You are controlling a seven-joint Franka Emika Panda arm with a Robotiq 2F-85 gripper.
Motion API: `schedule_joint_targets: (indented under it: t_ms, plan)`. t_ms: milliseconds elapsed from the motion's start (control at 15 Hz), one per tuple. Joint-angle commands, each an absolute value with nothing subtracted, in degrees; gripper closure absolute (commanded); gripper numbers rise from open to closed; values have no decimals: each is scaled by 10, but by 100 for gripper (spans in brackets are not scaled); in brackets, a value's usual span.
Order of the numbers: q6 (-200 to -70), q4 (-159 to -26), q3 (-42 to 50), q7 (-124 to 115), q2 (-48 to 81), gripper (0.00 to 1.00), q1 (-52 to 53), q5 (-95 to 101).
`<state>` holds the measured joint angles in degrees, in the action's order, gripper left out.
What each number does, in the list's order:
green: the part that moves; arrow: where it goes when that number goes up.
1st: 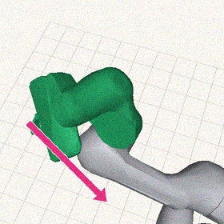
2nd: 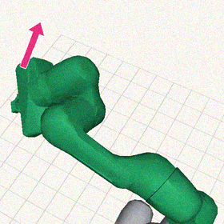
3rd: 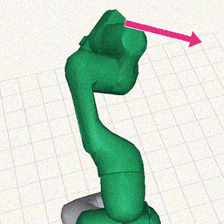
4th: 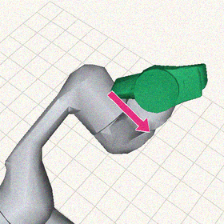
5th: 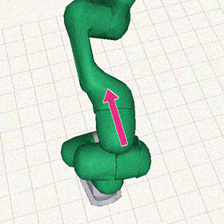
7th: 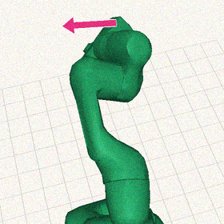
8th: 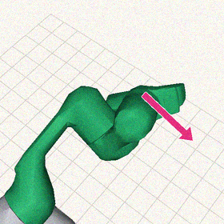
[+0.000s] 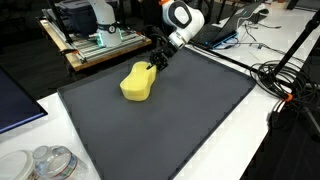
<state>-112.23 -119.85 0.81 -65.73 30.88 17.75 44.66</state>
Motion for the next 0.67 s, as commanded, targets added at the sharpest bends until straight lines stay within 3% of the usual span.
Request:
schedule_joint_targets:
  t_ms: [0, 600]
  plan:
    - [-1124, -1260, 3, -637, 215, 99, 152, 468]
    - [-1159, -1322, -29, -421, -25, 97, 91, 432]
